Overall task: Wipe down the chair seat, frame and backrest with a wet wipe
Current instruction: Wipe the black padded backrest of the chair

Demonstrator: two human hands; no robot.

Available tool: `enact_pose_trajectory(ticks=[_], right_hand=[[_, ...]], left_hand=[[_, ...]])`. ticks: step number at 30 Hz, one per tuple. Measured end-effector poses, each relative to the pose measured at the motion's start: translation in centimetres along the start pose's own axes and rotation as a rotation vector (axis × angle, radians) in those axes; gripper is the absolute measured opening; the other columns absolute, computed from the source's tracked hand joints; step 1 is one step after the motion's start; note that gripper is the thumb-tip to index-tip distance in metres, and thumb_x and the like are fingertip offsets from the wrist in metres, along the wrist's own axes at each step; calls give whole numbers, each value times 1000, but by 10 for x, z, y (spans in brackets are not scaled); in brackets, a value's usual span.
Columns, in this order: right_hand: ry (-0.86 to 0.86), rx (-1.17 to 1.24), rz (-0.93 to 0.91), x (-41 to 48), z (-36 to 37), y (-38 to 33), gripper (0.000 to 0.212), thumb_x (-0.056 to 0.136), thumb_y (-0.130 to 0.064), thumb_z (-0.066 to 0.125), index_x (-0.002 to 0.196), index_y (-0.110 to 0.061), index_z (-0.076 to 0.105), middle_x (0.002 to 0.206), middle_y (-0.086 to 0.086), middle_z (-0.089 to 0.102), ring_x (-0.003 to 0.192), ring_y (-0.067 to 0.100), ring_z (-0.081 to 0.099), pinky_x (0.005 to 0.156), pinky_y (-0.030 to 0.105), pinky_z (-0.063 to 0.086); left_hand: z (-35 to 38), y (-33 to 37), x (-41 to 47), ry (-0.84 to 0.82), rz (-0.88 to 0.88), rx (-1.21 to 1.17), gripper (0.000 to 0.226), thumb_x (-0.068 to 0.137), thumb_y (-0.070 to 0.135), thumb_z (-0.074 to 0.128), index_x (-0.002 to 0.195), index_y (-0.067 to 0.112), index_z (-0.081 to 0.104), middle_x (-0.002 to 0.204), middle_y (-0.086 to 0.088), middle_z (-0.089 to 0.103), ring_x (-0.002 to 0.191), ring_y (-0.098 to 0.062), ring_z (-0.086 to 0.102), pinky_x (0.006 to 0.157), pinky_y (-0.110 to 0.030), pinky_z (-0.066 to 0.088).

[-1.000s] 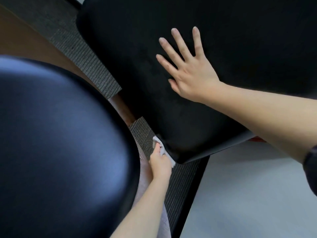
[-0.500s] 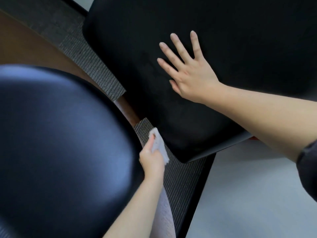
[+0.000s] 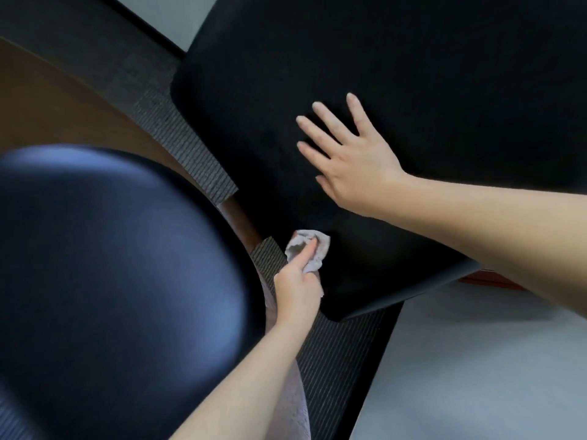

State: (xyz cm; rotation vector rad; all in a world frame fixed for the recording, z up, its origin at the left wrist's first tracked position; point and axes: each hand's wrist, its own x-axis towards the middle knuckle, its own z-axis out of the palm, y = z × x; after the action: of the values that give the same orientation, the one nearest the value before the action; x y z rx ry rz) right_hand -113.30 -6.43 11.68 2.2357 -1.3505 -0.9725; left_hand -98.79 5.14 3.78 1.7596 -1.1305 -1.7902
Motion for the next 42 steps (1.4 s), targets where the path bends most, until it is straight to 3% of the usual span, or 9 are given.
enact_pose_trajectory(ticks=[4, 10, 18, 22, 26, 30, 33, 36, 42], right_hand=[[-20, -47, 48, -34, -7, 46, 62, 97, -51, 15, 153, -26, 12, 161, 12, -5, 146, 39, -11, 111, 67, -5], [-64, -75, 52, -61, 1, 57, 66, 94, -58, 5, 152, -27, -4, 160, 11, -15, 144, 40, -18, 111, 68, -4], [-93, 105, 55, -64, -14, 56, 61, 97, -51, 22, 152, -25, 20, 161, 13, 3, 146, 41, -7, 111, 68, -5], [4, 825, 234, -72, -35, 36, 44, 98, -33, 44, 140, -20, 47, 151, 3, 39, 145, 23, 25, 120, 48, 3], [-216, 2040, 657, -69, -78, -6, 50, 95, -38, 56, 142, -27, 43, 132, -6, 58, 121, 10, 55, 107, 37, 42], [-50, 2460, 863, -47, -105, -44, 34, 92, -12, 63, 126, -18, 59, 108, 1, 72, 98, 12, 69, 83, 32, 58], [160, 2391, 1178, -21, -115, -48, 23, 90, -2, 60, 106, -15, 68, 98, 3, 73, 90, 14, 71, 76, 28, 59], [372, 2112, 1312, 1, -113, -36, 25, 86, -3, 56, 93, -24, 68, 94, -6, 71, 91, 7, 67, 82, 30, 57], [827, 1127, 980, 35, -83, 6, 26, 86, -2, 55, 104, -14, 69, 113, -5, 69, 104, 13, 63, 93, 30, 49]], left_hand=[[-8, 42, 34, 157, 87, 33, 54, 97, -2, 41, 140, 29, 49, 120, 3, 62, 104, -3, 51, 81, -12, 37], [54, 53, 10, 154, 238, 53, 53, 93, -6, 45, 137, 22, 56, 135, -8, 58, 124, -20, 52, 93, -5, 27], [24, 31, -55, -246, 301, 112, 41, 92, -6, 47, 124, 10, 66, 121, 1, 63, 120, -6, 49, 109, -13, 32], [-35, 70, -36, -63, -10, -299, 44, 89, -11, 47, 104, 23, 70, 111, -4, 71, 103, -16, 67, 95, -35, 53], [-83, 93, -14, -52, -59, -537, 45, 87, -8, 58, 128, 12, 59, 121, -7, 67, 109, -16, 66, 92, -32, 54], [-107, 108, 2, -56, -21, -487, 41, 87, 2, 65, 128, 7, 59, 120, -11, 67, 105, -18, 68, 84, -31, 58], [-122, 123, 21, -44, 35, -382, 32, 91, 3, 62, 122, 11, 63, 114, -4, 69, 95, -10, 69, 77, -23, 56], [-140, 128, 54, -79, 67, -100, 43, 93, 17, 62, 136, 15, 53, 130, 0, 59, 113, -7, 57, 104, -32, 45], [-180, 122, 129, -240, 432, 1056, 66, 91, 28, 58, 151, 19, 30, 159, -7, 26, 146, -27, 22, 115, -44, 29]])
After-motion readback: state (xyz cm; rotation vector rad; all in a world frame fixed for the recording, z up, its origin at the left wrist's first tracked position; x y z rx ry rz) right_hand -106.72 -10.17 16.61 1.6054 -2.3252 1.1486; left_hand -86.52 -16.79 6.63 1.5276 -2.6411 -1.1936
